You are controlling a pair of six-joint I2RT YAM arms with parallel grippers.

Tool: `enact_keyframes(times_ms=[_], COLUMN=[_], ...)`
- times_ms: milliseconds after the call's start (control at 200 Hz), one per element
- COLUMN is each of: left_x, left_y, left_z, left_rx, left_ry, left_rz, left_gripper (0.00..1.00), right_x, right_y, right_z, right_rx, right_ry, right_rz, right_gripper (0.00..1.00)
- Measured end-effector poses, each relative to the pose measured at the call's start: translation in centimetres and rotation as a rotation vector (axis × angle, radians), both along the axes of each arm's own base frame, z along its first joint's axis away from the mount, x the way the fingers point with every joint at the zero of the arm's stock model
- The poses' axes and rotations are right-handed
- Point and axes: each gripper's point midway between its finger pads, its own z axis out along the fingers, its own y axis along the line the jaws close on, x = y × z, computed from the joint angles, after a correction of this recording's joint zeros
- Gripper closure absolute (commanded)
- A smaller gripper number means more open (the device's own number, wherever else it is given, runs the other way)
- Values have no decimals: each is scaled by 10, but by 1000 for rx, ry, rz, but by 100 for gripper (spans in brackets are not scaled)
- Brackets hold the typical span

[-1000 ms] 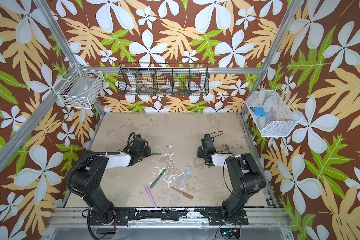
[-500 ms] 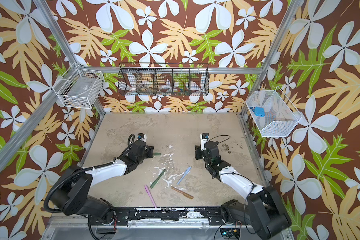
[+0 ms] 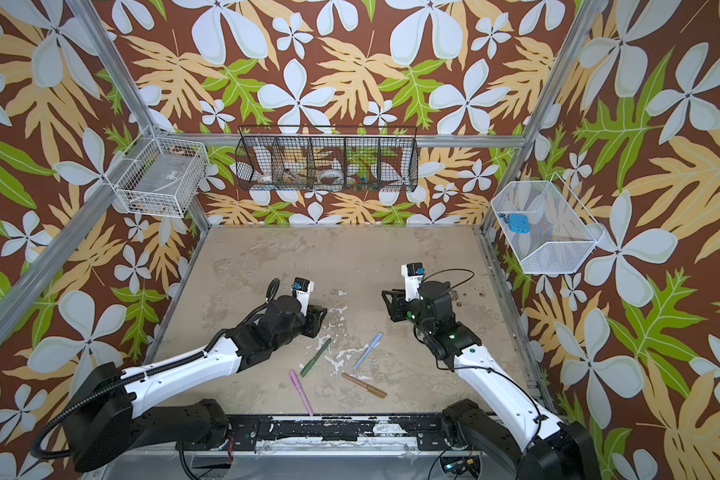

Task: Open the pen caps
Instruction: 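Move left gripper down over the light blue pen and close around it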

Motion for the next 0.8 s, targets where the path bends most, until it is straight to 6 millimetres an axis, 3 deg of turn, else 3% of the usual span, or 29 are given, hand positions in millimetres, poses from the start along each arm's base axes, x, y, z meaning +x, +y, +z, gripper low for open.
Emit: enact_keyframes(times_ms=[235,340,556,796], left_x=[-42,-58,-97,-110], left_y=[7,-1,-51,-101], left_z=[-31,-41,-54,-76], left_rx=[13,12,52,123], left_ry=[141,181,202,210], left_rz=[-59,-125,-337,-437], left_gripper=[55,55,55,57], right_x=[-34,-46,-54,-59], right_y=[16,19,21,17], right_z=[-50,-67,-81,-77], right_rx=[-37,-48,-52,-55], right_ry=[204,267,330,332], right_rz=[124,155,175,162], right_gripper=[64,64,64,64])
